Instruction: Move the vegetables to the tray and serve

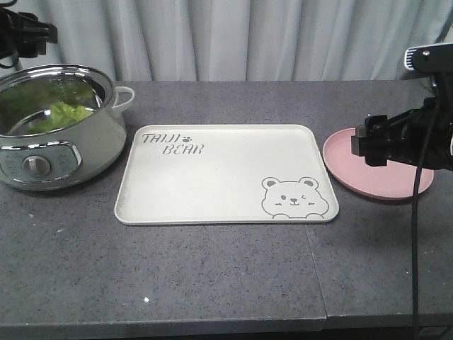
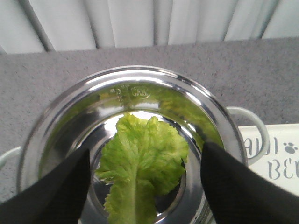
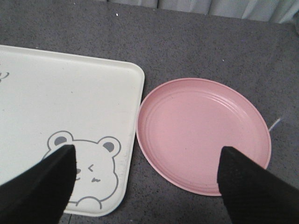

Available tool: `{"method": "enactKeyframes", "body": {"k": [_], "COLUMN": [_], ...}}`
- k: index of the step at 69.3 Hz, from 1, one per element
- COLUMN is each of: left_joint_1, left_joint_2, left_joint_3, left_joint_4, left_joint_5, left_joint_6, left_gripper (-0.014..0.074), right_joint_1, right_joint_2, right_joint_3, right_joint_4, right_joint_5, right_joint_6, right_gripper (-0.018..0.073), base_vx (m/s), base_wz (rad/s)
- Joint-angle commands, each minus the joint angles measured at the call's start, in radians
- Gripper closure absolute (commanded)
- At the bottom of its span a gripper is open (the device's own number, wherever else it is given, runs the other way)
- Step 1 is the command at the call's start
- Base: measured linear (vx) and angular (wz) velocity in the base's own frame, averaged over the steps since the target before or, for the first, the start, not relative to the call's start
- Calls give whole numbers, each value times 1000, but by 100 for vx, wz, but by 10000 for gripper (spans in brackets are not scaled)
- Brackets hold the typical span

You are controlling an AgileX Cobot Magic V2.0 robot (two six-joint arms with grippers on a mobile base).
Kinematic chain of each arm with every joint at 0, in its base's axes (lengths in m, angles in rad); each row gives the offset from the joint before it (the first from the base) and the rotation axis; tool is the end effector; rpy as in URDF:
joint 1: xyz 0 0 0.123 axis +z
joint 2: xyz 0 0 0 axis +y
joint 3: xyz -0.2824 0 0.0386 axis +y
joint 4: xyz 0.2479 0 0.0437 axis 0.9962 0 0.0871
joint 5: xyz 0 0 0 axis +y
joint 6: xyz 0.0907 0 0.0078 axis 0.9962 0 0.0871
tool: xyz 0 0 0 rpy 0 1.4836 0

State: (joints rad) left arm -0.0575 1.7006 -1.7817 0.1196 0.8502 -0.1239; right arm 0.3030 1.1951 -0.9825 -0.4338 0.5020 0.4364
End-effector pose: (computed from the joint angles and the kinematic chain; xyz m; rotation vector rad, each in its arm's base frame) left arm 0.3887 -0.0142 0.4047 -0.0340 2.2460 0.0458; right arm 0.2517 0.0594 0.3408 -0.1532 2.1391 -0.0137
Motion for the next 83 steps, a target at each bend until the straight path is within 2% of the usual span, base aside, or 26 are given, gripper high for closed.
{"method": "enactKeyframes", "body": {"k": [1, 11, 23, 29, 83], "left_joint_1": [-7, -2, 42, 64, 73], "left_joint_2": [44, 148, 228, 250, 420], "left_joint_3": [-98, -190, -257, -258, -258], "left_joint_4": [-17, -23, -140, -169, -170], "left_joint_5": [9, 74, 140, 158, 223], "left_joint_6": [0, 0, 24, 37, 53], "left_gripper": [108, 108, 107, 106, 107], "right_joint_1": [2, 2, 2, 2, 2], "right_joint_2": [-20, -20, -20, -20, -20], "right_joint_3": [-34, -34, -34, -34, -34], "right_joint_4": [-7, 3, 4, 9, 31], "right_joint_5": [-13, 21, 26, 26, 25], "right_joint_6": [-35, -50, -51, -51, -50], "right_gripper": [-28, -28, -28, -28, -28], "base_vx": [0, 0, 0, 0, 0], "base_wz": [0, 0, 0, 0, 0]}}
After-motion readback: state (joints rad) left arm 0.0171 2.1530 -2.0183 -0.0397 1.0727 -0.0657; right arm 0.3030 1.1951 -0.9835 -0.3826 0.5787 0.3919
